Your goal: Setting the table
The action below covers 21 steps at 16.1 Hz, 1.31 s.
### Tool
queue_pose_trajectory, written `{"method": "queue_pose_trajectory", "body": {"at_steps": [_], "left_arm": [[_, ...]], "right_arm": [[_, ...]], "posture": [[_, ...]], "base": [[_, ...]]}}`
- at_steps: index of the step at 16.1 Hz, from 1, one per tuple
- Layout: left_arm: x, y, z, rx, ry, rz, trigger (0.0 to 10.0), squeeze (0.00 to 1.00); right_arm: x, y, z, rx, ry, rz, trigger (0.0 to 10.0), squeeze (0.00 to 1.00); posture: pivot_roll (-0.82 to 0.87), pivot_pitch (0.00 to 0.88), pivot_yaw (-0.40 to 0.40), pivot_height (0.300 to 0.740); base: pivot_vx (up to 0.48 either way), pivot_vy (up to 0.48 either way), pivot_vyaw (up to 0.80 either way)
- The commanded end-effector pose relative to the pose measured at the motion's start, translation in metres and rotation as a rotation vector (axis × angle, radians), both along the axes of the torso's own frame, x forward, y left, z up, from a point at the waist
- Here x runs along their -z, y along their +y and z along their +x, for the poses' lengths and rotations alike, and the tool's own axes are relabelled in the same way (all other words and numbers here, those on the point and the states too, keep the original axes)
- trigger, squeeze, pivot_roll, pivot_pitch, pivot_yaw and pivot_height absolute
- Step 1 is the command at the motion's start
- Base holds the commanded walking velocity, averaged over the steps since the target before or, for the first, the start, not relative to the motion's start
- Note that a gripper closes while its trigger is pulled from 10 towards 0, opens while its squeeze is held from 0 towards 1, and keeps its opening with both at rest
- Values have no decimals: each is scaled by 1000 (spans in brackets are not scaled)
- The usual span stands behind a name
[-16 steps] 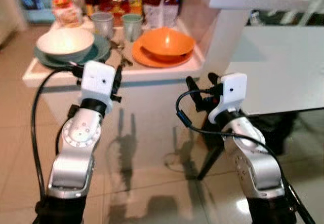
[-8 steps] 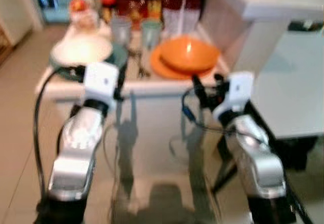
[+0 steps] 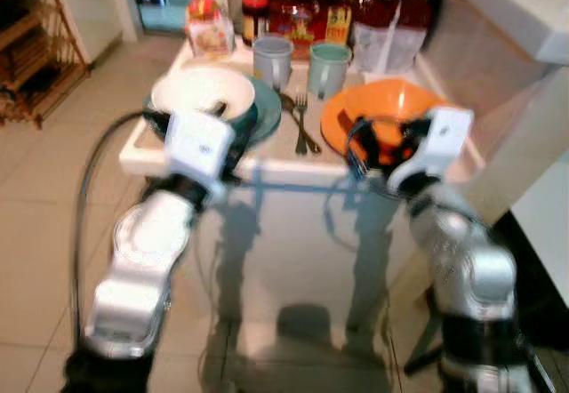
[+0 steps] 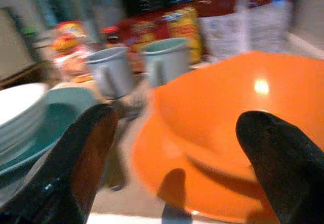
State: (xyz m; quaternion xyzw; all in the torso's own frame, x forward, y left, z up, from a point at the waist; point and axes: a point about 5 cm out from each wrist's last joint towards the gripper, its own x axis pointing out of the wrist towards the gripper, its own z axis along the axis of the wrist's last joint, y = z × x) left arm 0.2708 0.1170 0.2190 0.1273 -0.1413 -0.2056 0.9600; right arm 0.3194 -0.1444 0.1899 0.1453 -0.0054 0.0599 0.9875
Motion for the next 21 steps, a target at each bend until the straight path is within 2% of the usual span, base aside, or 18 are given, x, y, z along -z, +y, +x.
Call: {"method": "queue_pose_trajectory", "body": {"at_steps": [1,4,5,6,7,12,17,19,21], "left_arm": [[-10,-7,-4,63,-39,3,10000,0],[-12,-7,-3,76,-37,6,10000,0],[-12,-6,-3,76,-31,13,10000,0],[-11,-6,-2,78,-26,19,10000,0],[-11,-6,-2,83,-24,22,10000,0],[-14,-8,-2,110,-24,31,10000,0],[-10,-12,-5,167,13,51,10000,0],[-10,-13,-6,181,18,49,10000,0],[-8,-16,-7,220,42,36,10000,0]], "right_arm": [[-6,-10,8,42,28,57,10000,1000],[-18,-16,18,71,29,80,10000,1000],[-18,-23,25,131,87,51,10000,1000],[-12,-29,31,175,164,38,10000,796],[-9,-34,36,199,213,48,10000,0],[-17,-52,56,237,264,91,10000,0],[-17,-68,62,290,299,135,10000,0],[-23,-74,61,330,267,106,10000,0],[-19,-74,61,331,294,96,10000,0]], "posture": [[-2,0,-54,740],[1,0,-56,740],[-1,0,-53,740],[-1,0,-51,740],[-1,0,-49,740],[7,0,-57,740],[9,0,-54,740],[7,0,-50,740],[6,0,-48,740]], "base": [[0,0,0],[0,0,0],[0,0,0],[0,0,0],[0,0,0],[0,0,0],[0,0,0],[0,0,0],[0,0,0]]}}
